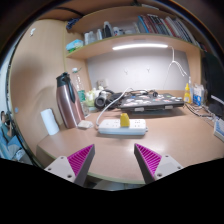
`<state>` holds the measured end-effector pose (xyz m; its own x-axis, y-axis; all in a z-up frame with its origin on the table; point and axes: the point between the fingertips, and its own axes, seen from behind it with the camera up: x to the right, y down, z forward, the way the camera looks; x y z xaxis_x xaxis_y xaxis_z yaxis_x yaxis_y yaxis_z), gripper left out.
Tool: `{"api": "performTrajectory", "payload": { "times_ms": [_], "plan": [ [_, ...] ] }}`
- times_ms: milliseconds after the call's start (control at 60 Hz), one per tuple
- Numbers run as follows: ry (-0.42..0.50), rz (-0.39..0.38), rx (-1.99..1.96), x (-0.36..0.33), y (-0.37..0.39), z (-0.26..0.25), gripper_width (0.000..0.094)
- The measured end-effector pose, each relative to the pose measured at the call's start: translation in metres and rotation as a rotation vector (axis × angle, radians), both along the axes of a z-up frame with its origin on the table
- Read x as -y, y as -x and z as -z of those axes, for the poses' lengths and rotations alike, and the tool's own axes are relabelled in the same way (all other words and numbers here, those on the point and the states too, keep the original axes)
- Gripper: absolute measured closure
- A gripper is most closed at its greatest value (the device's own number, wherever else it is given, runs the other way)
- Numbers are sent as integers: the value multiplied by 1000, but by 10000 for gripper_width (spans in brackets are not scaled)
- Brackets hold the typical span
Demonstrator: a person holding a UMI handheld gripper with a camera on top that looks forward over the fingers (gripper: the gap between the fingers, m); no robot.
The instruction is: Unplug charger
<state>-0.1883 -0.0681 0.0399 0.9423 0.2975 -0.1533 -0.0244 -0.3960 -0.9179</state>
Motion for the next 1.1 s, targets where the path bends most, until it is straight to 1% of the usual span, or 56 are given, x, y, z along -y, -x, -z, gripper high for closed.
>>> {"api": "performTrajectory", "payload": {
  "times_ms": [133,233,317,450,550,583,650,717,750,783,800,817,850,883,917,967,1000,1100],
  "plan": [
    [19,44,4,-15,-4,7,61],
    [1,66,19,-32,-4,4,60],
    [-8,87,46,-51,-5,3,59],
    [1,101,76,-88,-2,9,59],
    [-13,134,121,-117,-8,9,59],
    [8,140,121,-123,-7,12,62],
    [-6,134,108,-138,-3,7,67],
    [17,160,138,-146,-9,12,87],
    [26,169,151,-149,-11,15,116],
    [32,171,162,-152,-11,17,172],
    [27,170,163,-154,-10,16,157],
    [26,169,163,-155,-9,16,283],
    [29,167,165,-157,-8,17,371],
    [31,161,165,-158,-6,17,484],
    [35,142,159,-158,0,17,621],
    [20,139,185,-160,-2,17,638],
    [8,135,202,-160,-1,16,673],
    [6,120,202,-160,0,16,714]
  ]
}}
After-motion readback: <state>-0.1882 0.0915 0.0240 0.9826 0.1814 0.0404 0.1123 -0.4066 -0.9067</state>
